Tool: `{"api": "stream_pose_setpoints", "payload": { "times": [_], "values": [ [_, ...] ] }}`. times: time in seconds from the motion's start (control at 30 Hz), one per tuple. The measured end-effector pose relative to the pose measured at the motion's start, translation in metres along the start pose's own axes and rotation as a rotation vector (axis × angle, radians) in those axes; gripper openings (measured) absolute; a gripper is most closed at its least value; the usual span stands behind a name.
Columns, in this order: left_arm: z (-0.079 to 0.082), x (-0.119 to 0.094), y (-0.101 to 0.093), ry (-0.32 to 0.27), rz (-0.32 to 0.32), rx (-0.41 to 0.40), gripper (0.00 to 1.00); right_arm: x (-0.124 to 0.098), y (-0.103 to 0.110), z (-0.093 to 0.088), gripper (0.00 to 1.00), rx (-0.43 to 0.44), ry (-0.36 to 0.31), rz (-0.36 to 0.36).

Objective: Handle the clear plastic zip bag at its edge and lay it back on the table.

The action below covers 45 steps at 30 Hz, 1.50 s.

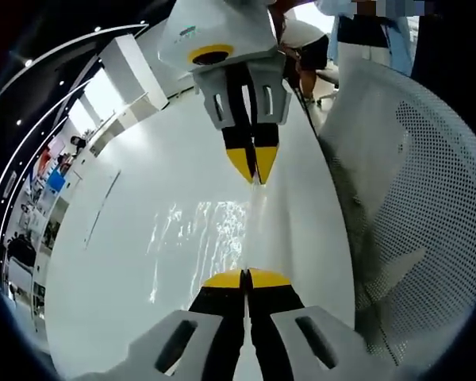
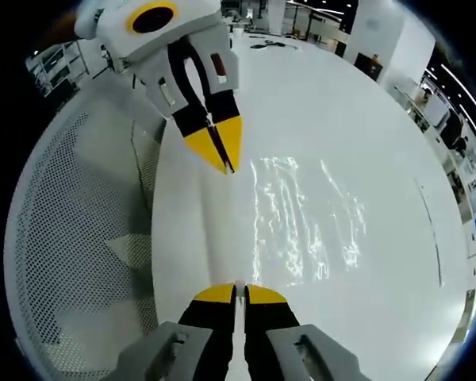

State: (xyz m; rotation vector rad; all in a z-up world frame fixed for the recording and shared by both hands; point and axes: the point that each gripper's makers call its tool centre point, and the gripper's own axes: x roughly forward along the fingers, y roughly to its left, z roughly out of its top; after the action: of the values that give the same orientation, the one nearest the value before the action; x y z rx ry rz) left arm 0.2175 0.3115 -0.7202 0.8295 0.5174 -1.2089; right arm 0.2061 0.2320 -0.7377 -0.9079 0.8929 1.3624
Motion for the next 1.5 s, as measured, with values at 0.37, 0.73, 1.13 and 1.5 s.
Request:
{"api": "stream_pose_setpoints", "payload": {
  "times": [0.37,0.73,1.13,1.5],
  "values": [
    [0.002,0.001,-0.004,-0.001,0.0,0.055,0.0,0.0,0.003,0.008,0.02,-0.018,-0.078,0.017],
    [0.005,0.005,-0.007,-0.002,-0.001,0.08,0.0,-0.009,-0.002,0.031,0.05,-0.008,-0.157,0.003],
    [0.01,0.004,-0.007,-0.022,0.002,0.074,0.0,-0.001,-0.012,0.039,0.04,0.012,-0.157,-0.024],
    [0.013,0.005,-0.005,-0.046,0.011,0.068,0.0,0.003,-0.009,0.043,0.03,0.038,-0.166,0.006]
  ]
}}
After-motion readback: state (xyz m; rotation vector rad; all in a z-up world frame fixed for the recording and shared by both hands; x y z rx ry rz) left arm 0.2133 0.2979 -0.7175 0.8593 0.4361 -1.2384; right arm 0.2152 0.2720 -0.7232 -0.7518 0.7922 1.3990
